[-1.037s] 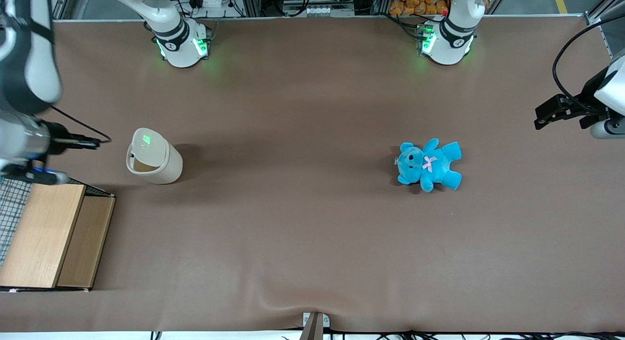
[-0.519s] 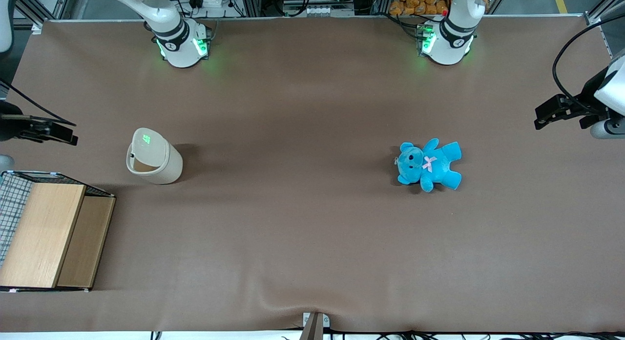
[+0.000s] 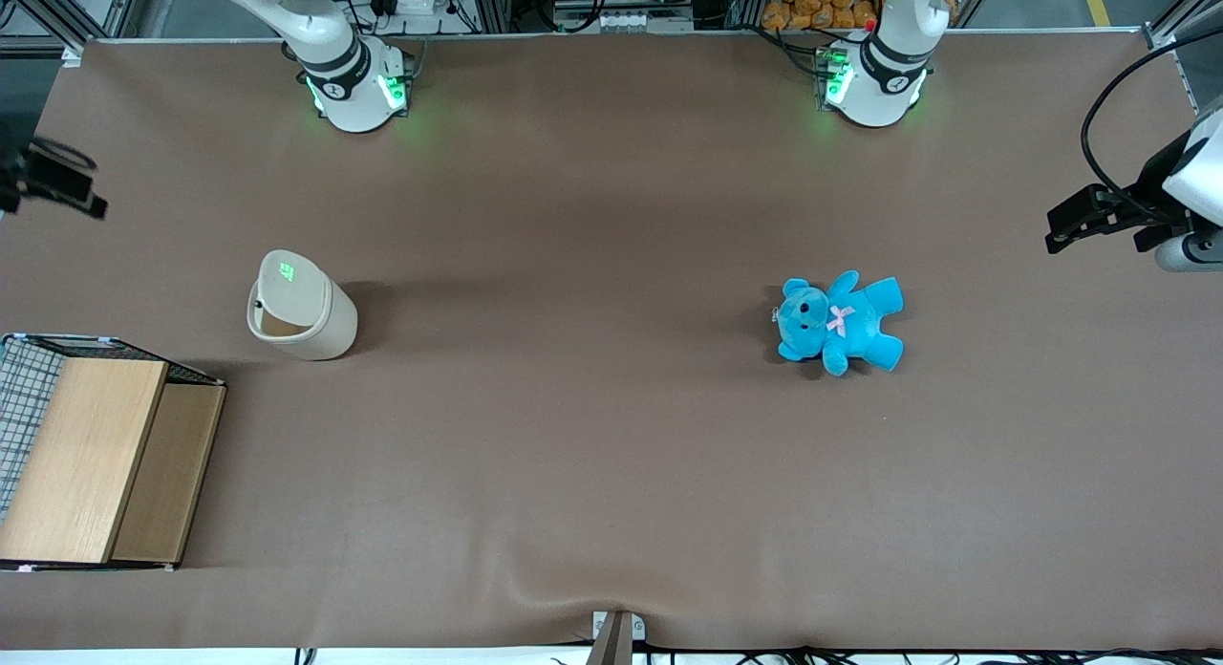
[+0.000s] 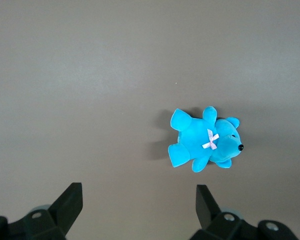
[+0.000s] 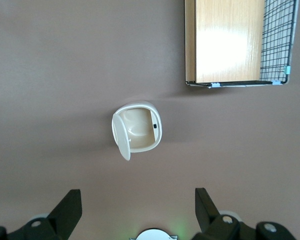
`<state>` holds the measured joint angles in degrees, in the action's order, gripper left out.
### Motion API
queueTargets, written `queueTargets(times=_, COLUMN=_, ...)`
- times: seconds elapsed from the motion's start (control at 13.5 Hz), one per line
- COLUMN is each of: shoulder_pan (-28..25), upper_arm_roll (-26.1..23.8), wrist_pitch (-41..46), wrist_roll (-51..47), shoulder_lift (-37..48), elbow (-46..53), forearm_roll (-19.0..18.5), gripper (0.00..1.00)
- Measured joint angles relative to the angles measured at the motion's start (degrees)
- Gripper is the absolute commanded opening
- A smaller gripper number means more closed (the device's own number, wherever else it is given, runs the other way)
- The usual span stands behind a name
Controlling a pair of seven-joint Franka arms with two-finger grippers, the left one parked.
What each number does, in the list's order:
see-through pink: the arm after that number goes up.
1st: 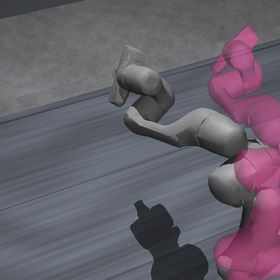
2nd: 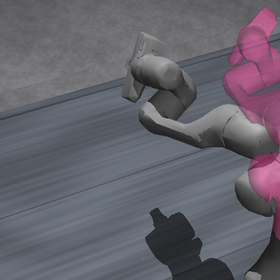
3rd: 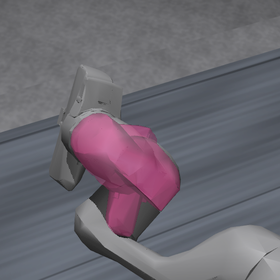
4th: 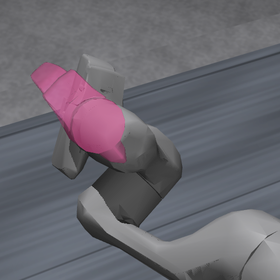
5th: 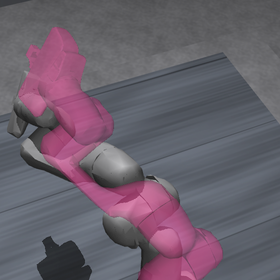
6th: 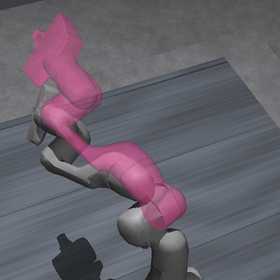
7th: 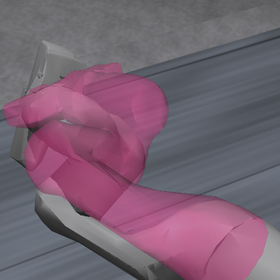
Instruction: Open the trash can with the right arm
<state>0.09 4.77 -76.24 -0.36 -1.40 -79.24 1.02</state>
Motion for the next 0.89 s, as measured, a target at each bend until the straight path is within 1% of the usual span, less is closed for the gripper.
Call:
queueTargets(times=0.44, shoulder_pan=0.00, upper_arm_roll=0.08, wrist_pitch=-0.90, wrist_roll=-0.16, shoulder_lift=3.38, elbow=-4.28, forearm_roll=0.00, gripper=1.00)
queueTargets(times=0.89, shoulder_pan=0.01, upper_arm_roll=0.08, wrist_pitch=-0.95, wrist_roll=-2.48, shoulder_lift=3.54, elbow=-4.09, forearm_roll=-0.02, gripper=1.00)
